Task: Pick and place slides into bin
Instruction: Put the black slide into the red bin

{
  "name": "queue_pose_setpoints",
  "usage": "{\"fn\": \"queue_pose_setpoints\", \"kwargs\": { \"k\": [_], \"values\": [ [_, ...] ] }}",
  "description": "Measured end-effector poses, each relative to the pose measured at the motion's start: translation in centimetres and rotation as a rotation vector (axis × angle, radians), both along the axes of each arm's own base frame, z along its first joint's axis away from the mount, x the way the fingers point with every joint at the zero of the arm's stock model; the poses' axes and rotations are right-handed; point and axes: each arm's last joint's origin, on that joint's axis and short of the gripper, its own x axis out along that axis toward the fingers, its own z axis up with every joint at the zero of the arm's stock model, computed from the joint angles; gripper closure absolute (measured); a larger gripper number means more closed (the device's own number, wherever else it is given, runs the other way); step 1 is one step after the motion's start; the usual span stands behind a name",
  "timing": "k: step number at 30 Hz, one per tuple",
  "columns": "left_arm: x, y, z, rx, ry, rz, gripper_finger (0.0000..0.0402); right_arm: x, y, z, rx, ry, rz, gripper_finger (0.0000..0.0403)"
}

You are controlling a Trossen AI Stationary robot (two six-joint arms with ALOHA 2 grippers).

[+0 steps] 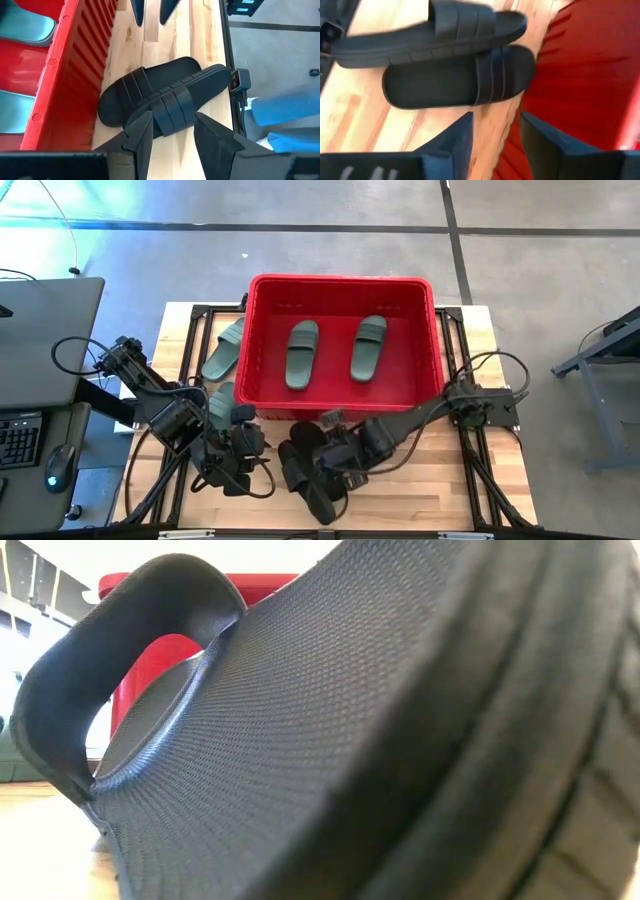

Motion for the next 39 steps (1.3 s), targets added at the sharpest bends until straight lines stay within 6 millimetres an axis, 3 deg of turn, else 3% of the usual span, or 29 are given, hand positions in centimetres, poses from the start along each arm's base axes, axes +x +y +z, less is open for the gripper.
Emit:
{"fn": "queue_pose_setpoints", "kwargs": {
  "k": [8,12,17,30,35,39],
  "values": [
    [0.0,0.0,0.0,-0.027,-0.002,0.03,0.0275,2.0,2.8,-6.1,-0.182,0.021,-0.042,0.0188],
    [0.1,-0.3,-0.4,-0.048,0.003,0.087,0.0275,3.1,3.2,-9.5,-0.331,-0.005,-0.13,0.0181],
    [0.7,-2.0,-2.6,-0.035,0.088,0.126,0.0275,3.9,3.6,-12.3,-0.35,0.023,-0.132,0.0188],
    [2.9,-7.4,-10.5,0.0,0.235,0.291,0.0275,4.8,3.9,-13.1,-0.237,-0.013,-0.177,0.0214],
    [3.1,-7.9,-11.8,0.001,0.257,0.34,0.0275,4.5,3.8,-15.3,-0.267,0.04,-0.167,0.0213],
    [3.4,-8.1,-12.8,0.012,0.28,0.352,0.0275,4.4,3.5,-15.8,-0.328,0.022,-0.172,0.0215]
  ]
}}
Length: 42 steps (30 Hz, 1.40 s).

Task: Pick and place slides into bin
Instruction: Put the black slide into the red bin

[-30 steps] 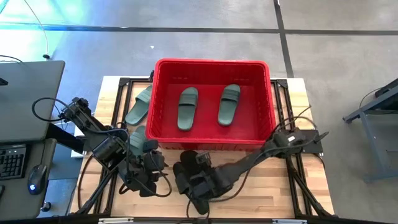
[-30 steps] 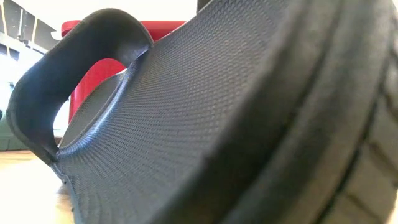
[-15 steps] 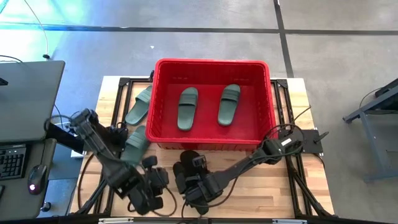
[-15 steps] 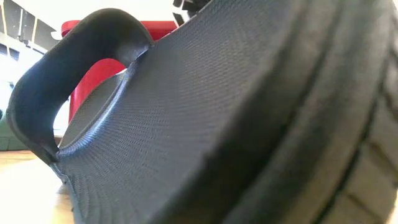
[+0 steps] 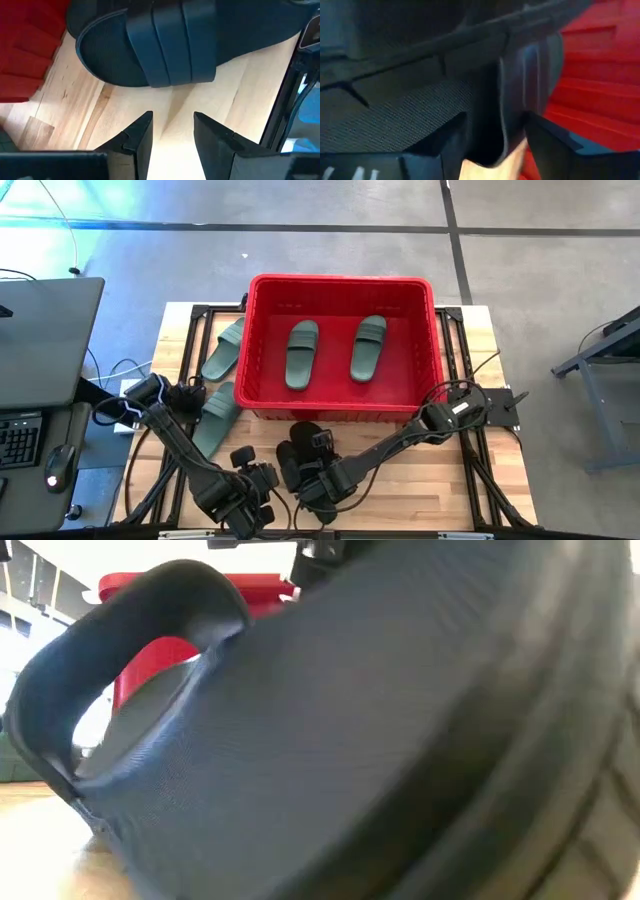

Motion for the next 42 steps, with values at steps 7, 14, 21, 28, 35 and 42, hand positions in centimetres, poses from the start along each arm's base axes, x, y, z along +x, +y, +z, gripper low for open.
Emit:
{"fn": "queue_pose_setpoints", "kwargs": {
  "k": [7,14,21,28,35,42],
  "values": [
    [-0.2,0.0,0.0,-0.04,0.018,0.05,0.0275,0.3,-0.7,-1.4,-0.052,-0.026,-0.018,0.0242],
    [-1.3,-0.5,2.3,-0.132,-0.051,0.026,0.0275,0.8,-1.4,-1.8,-0.025,-0.031,-0.034,0.0288],
    [-2.6,-0.6,3.5,-0.142,-0.064,-0.006,0.0275,0.8,-1.6,-1.4,0.009,0.002,-0.04,0.0389],
    [-3.0,-0.5,3.9,-0.137,-0.065,-0.014,0.0275,-1.1,0.2,1.7,0.127,0.103,-0.145,0.0397],
    [-3.0,-0.5,3.9,-0.115,-0.059,-0.056,0.0275,-4.1,1.4,5.5,0.261,0.164,-0.282,0.04],
    [-3.0,-0.5,4.0,-0.097,-0.058,-0.087,0.0275,-7.1,2.5,12.5,0.47,-0.003,-0.332,0.04]
  ]
}}
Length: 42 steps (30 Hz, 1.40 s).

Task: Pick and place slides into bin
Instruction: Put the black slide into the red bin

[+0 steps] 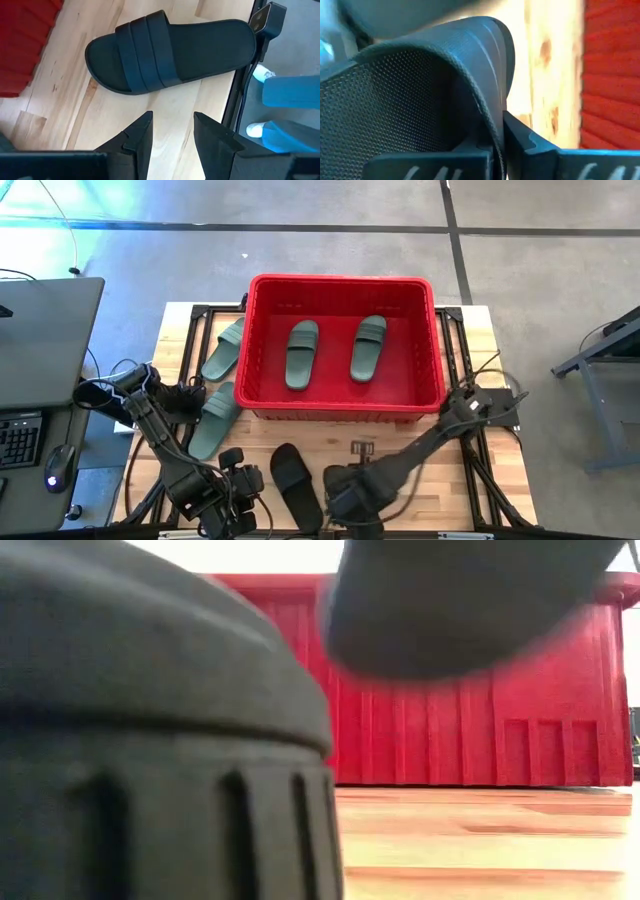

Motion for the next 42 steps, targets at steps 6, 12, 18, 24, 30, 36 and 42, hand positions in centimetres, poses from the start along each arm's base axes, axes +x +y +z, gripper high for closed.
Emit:
{"fn": "queue_pose_setpoints", "kwargs": {
  "k": [6,12,18,24,30,36,42],
  "values": [
    [0.0,0.0,0.0,0.009,-0.001,-0.028,0.0275,-2.3,-2.1,6.4,-0.064,-0.296,-0.105,0.0401],
    [0.1,-0.1,0.0,0.002,-0.008,-0.03,0.0275,-3.8,-5.3,12.2,-0.265,-0.647,-0.146,0.0402],
    [0.3,-0.3,0.1,-0.026,-0.027,-0.027,0.0275,-4.5,-8.8,15.3,-0.611,-0.763,-0.179,0.0402],
    [0.4,-0.4,0.1,-0.031,-0.034,-0.026,0.0275,-3.0,-14.2,14.8,-0.691,-0.623,-0.27,0.0402],
    [0.8,-0.7,-0.8,0.001,-0.032,-0.016,0.0275,-1.1,-20.2,13.1,-0.752,-0.455,-0.408,0.0402],
    [1.9,-1.1,-2.6,0.012,-0.003,-0.003,0.0275,1.8,-25.6,10.1,-0.781,-0.298,-0.481,0.0403],
    [3.4,-1.0,-4.3,-0.006,0.038,0.022,0.0275,4.8,-30.7,5.2,-0.828,-0.089,-0.502,0.0403]
  ]
}}
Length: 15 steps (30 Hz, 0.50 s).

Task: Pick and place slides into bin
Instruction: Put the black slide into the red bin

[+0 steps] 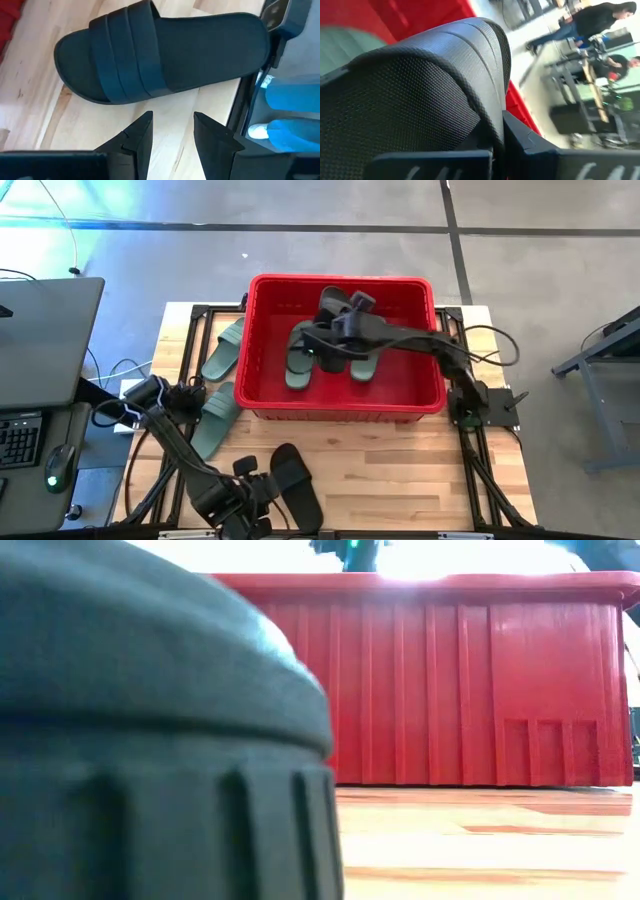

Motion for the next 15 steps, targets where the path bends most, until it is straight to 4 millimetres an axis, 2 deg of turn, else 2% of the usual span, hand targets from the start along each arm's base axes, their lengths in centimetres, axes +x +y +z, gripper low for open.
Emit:
{"fn": "queue_pose_setpoints", "kwargs": {
  "k": [4,7,10,12,15],
  "values": [
    [0.5,0.4,-0.2,-0.016,0.022,0.014,0.0275,1.6,-2.4,-3.5,0.03,0.145,-0.011,0.0403],
    [0.6,0.6,-0.2,-0.021,0.019,0.025,0.0275,2.6,-3.9,-6.3,0.13,0.21,-0.012,0.0403],
    [1.0,0.9,-0.2,-0.037,0.013,0.054,0.0275,3.4,-4.9,-8.5,0.116,0.269,-0.016,0.0403],
    [1.0,0.8,-0.2,-0.051,0.021,0.054,0.0275,3.9,-5.4,-9.4,0.121,0.262,-0.016,0.0403],
    [1.0,0.8,-0.2,-0.059,0.021,0.07,0.0275,4.8,-5.8,-11.2,0.233,0.226,-0.005,0.0403]
  ]
}}
